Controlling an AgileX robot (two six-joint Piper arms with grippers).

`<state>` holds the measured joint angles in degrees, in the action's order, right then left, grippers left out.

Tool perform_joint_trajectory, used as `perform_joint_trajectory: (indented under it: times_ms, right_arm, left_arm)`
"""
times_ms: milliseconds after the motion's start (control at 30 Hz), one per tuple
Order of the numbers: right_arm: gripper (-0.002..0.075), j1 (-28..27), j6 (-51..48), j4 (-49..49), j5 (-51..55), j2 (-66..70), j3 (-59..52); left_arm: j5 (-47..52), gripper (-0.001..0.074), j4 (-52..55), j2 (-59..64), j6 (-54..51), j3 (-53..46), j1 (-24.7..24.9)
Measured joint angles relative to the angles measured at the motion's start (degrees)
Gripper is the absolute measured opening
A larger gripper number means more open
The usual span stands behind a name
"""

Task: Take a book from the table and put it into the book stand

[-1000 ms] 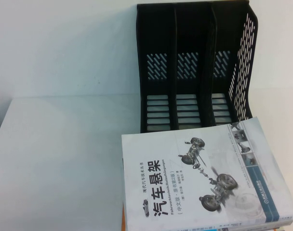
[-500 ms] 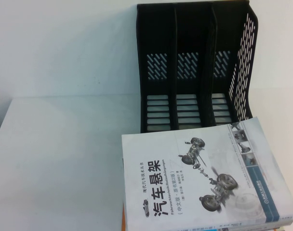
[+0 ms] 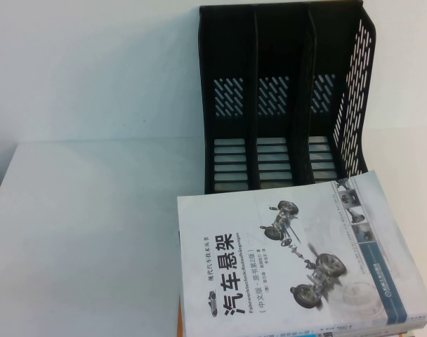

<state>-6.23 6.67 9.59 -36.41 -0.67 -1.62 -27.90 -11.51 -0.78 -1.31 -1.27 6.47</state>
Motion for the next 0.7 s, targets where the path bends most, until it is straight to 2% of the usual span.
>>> perform_joint_trajectory:
  times_ms: [167, 433, 567, 633, 700]
  right_arm:
    - [-0.0003, 0.0, 5.2, -0.25, -0.56, 0.0, 0.0]
    - [-0.0003, 0.0, 9.28, -6.22, 1.63, 0.0, 0.0]
    - [-0.0003, 0.0, 13.95, -4.88, 19.03, 0.0, 2.71]
    - [-0.0003, 0.0, 15.24, -3.98, 31.78, 0.0, 6.28]
    - [-0.0003, 0.0, 16.49, -3.98, 41.88, 0.0, 9.91]
  left_arm:
    - [-1.16, -0.0004, 0.11, 0.0, 5.19, 0.0, 0.0]
    - [-7.61, -0.0004, -0.77, 0.0, 12.07, 0.0, 0.0]
    - [-6.22, -0.0004, -1.16, 0.0, 13.62, 0.0, 0.0]
    - [-0.42, -0.0004, -1.16, -0.11, 13.76, 0.25, 0.0]
    - [9.5, -0.0004, -1.16, -0.11, 14.0, 2.37, 0.0]
